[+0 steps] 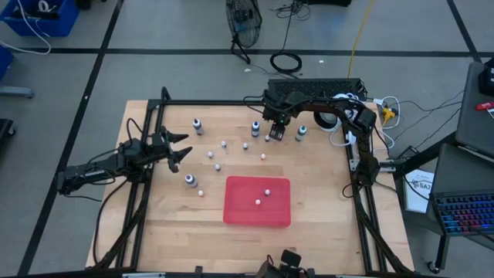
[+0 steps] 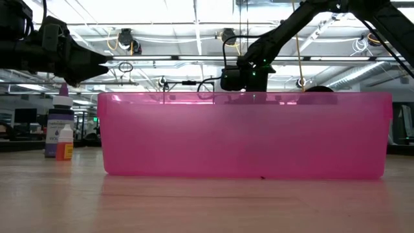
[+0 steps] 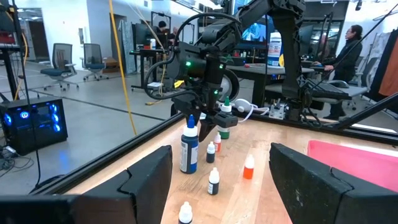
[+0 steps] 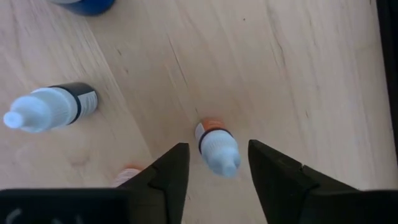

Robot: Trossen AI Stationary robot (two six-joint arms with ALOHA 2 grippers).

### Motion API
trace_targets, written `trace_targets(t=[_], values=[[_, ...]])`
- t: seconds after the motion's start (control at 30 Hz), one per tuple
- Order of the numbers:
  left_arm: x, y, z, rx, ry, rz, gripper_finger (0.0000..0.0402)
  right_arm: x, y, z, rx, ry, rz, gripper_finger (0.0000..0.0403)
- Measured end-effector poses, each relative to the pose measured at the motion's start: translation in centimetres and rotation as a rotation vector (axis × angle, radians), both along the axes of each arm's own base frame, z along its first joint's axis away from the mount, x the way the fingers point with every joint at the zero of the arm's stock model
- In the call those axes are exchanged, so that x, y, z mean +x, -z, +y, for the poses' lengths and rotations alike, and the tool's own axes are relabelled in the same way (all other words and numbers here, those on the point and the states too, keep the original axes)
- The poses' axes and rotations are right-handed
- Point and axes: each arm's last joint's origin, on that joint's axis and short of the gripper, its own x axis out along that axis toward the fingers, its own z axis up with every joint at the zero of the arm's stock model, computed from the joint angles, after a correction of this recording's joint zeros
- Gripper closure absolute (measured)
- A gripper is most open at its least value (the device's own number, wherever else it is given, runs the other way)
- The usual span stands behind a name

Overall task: Pick & Place food coloring
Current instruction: Put the small orange food coloring bottle into the red bin

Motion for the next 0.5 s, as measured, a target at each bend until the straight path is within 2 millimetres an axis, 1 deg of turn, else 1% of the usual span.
trace_targets(t=[0.3,0.4,0.5], values=[[0.00,-0.01,0.00,0.000,0.000,0.000,0.0133,0.07,-0.02,-0.05,-0.005,0.000,-0.008,0.0307],[0.00,0.01,0.00,0.000,0.000,0.001,0.0133,0.12,-0.03,-0.08,-0.008,0.000,-0.013,0.0311],[0.00,0.00,0.00,0.000,0.000,0.000,0.0133,0.15,-0.04,-0.09,-0.009,0.000,-0.016,0.0306]])
